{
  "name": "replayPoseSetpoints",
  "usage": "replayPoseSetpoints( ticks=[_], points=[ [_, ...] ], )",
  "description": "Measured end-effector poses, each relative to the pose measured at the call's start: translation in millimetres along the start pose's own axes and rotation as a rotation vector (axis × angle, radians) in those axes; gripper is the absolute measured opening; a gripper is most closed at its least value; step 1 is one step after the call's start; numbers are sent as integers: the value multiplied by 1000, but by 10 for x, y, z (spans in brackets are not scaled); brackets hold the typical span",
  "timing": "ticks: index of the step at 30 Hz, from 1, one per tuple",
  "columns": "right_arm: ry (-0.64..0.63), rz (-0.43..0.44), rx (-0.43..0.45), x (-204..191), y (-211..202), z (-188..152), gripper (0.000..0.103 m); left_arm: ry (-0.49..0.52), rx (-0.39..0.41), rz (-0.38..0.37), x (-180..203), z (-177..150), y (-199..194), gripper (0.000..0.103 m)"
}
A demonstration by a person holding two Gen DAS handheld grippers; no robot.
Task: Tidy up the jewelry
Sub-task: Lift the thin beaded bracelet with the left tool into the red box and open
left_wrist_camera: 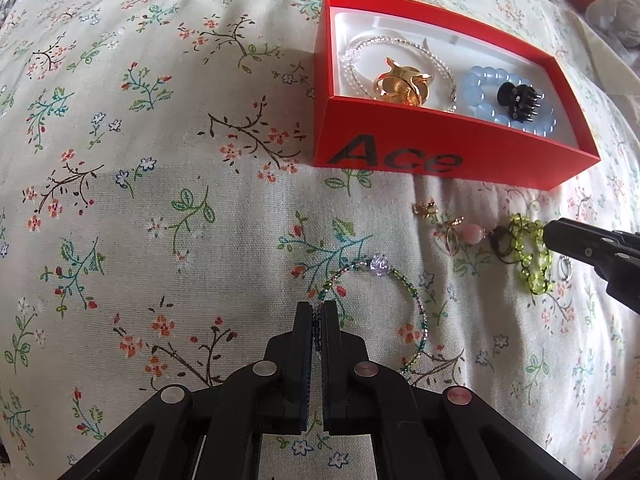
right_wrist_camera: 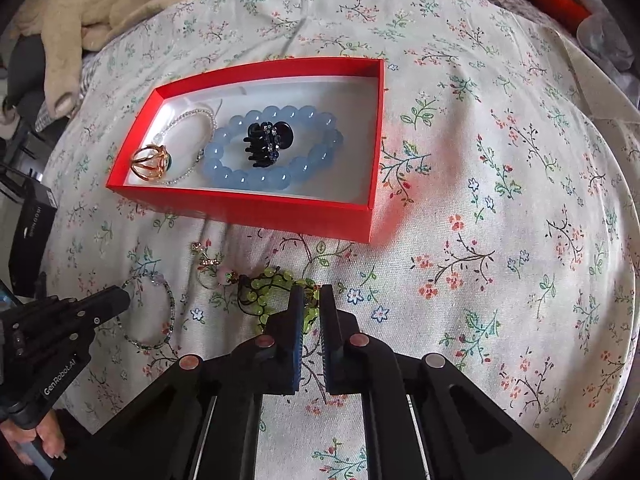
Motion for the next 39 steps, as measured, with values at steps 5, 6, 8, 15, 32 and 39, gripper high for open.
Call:
replayPoseSetpoints(
  ticks=[5, 6, 8, 15, 32, 39],
  points=[
    [23, 10, 16, 48, -61, 30, 7, -1, 2, -2, 3, 7, -9, 0],
    [25, 12, 18, 53, -67, 34, 7, -2, 3, -3, 1, 8, -12, 0],
    [29, 12, 22, 64, -89, 36, 7, -5, 7, -3, 2, 6, -28, 0],
    [38, 47, 49, 48, -228, 70, 7, -19, 67, -44, -31, 77, -239, 0],
    [75, 113, 185, 34, -603, 412, 7, -49, 325, -238, 221, 658, -896, 0],
    [79, 109, 205, 23, -486, 620, 7, -61, 390, -312, 423, 942, -899, 0]
  ],
)
Point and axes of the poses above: each gripper's, at about its wrist camera, not at the fingertips, and y roughly the way its jaws point, x to its right, z to its top, the point moved 8 cm from there along y, roughly the way its jaws point, and after that the axes turned 3 degrees about x, right-handed, at the moved point
